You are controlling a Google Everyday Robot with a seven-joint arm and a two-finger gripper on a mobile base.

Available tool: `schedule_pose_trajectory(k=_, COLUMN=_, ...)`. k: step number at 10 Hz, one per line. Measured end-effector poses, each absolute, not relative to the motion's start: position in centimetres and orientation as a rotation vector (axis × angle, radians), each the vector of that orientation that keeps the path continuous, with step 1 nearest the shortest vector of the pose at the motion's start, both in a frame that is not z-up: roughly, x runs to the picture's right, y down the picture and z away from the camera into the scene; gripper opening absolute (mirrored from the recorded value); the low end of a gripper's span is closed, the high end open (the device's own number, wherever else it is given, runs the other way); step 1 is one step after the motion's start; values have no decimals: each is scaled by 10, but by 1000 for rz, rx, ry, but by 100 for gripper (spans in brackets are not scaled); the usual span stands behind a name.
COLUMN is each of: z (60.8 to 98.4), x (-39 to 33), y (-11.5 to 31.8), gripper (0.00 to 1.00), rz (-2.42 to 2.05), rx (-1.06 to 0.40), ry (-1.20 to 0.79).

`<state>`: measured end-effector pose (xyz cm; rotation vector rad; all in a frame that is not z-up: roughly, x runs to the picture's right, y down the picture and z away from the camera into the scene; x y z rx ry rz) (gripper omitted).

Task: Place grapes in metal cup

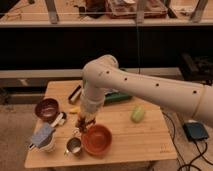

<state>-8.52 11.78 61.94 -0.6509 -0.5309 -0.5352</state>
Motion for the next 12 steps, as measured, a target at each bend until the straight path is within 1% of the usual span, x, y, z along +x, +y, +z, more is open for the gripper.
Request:
schedule_pose_trajectory(k=3, z=608, x=-97, y=138, gripper=0, rz=-590, rx=-686, ry=-574)
schedule_pose_trajectory(k=5, z=605, x=-119, y=158, gripper=0, rz=-661, rx=-716, ry=-590)
schedule_pose_trajectory(k=11, z=630, x=-136, y=206, gripper=0, rz=-683, rx=-800, ry=-618)
schedule_pose_trajectory(k=12, z=631, x=-137, y=208, gripper=0, rz=-679, rx=-807, ry=-622)
